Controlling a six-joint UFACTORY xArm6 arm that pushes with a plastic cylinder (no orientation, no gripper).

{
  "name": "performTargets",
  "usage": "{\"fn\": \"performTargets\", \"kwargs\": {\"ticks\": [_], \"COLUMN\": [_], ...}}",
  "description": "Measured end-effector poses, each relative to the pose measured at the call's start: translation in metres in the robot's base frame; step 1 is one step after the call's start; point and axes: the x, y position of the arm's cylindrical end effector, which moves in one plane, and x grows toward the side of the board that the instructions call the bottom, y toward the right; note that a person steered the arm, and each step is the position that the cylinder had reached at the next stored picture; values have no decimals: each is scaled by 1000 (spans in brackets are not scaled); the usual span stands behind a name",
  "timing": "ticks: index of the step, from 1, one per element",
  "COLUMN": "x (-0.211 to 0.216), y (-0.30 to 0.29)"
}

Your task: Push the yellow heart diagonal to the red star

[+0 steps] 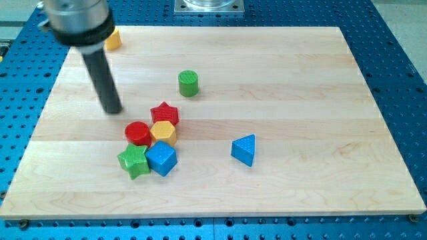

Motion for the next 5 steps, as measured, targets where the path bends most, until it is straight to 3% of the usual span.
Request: {"fn": "performTargets", "kwargs": {"ticks": [1, 3, 4, 5], "x": [52, 1, 12, 77], "y": [2, 2, 0, -32]}}
